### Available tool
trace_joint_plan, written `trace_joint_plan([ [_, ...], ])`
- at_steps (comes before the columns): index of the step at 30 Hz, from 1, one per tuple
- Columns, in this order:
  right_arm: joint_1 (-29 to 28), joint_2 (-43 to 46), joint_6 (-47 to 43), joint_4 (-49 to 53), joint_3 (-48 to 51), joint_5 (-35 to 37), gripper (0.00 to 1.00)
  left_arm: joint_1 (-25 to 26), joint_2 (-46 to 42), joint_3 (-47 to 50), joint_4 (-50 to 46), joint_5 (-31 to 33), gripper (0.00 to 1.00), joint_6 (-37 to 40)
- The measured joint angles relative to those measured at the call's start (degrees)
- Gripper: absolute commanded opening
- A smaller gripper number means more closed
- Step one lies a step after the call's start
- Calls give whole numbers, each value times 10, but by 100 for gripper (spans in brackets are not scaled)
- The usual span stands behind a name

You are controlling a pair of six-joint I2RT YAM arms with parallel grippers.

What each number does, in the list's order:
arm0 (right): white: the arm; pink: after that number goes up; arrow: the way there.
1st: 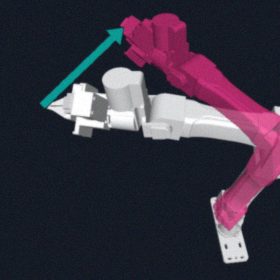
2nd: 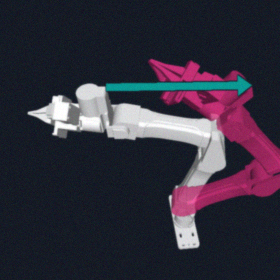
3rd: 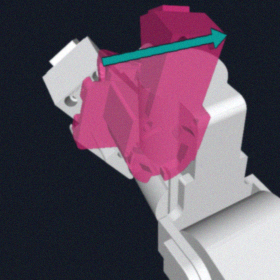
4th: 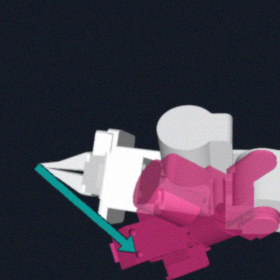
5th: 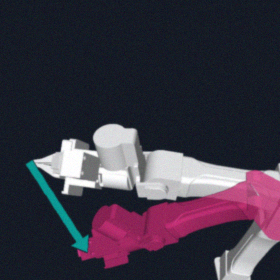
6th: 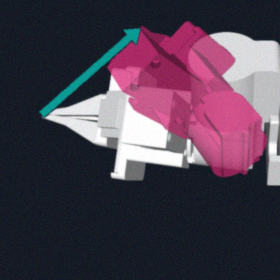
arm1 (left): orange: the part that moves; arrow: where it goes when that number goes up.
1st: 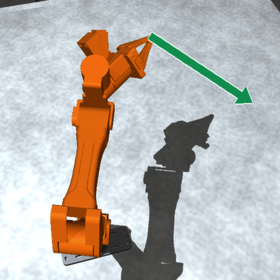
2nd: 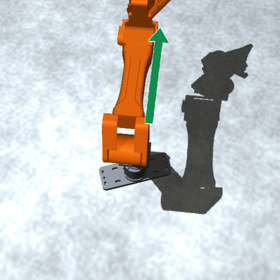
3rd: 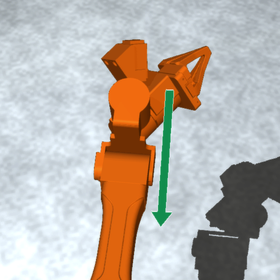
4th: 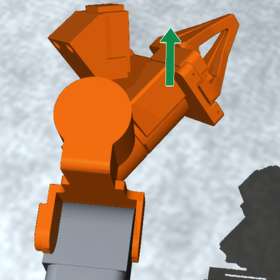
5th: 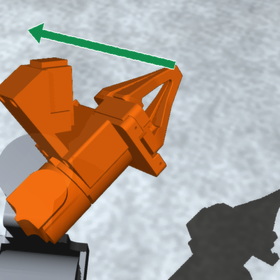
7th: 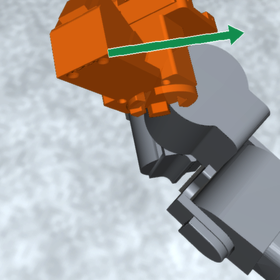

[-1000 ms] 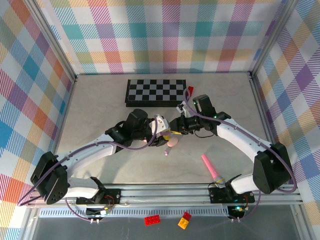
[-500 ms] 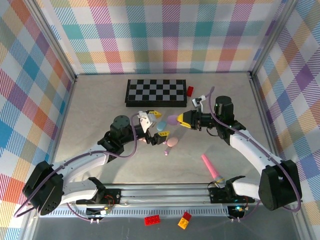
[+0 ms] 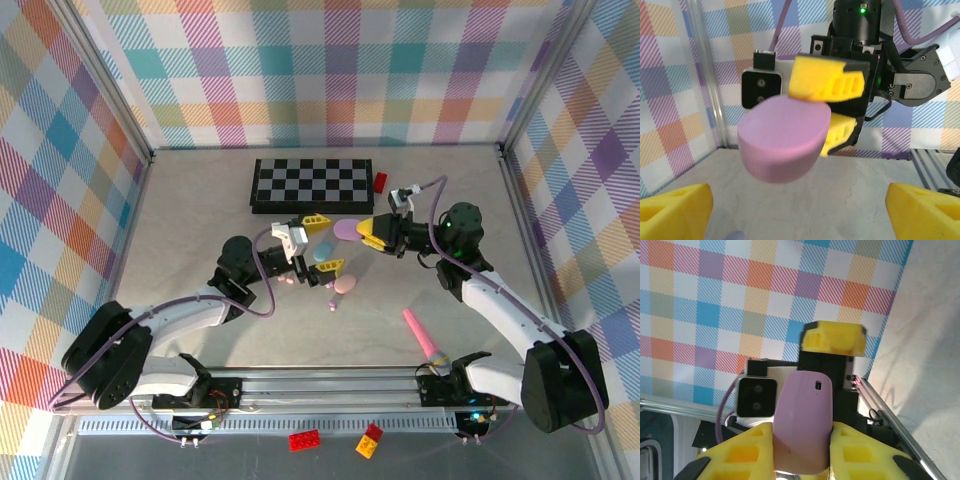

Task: Insert the wireless bluetooth earbuds into the charging case

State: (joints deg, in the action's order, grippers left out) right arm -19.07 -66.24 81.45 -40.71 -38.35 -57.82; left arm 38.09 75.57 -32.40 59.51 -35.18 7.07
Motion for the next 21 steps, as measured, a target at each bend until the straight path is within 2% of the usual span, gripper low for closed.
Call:
trace_joint_plan([
  [8,0,1,39,-32,0,-8,10,0,81,-21,94,-47,74,-33],
  [21,0,1,50,-34,0,-15,8,-2,96,-54,129,-83,57,-56],
])
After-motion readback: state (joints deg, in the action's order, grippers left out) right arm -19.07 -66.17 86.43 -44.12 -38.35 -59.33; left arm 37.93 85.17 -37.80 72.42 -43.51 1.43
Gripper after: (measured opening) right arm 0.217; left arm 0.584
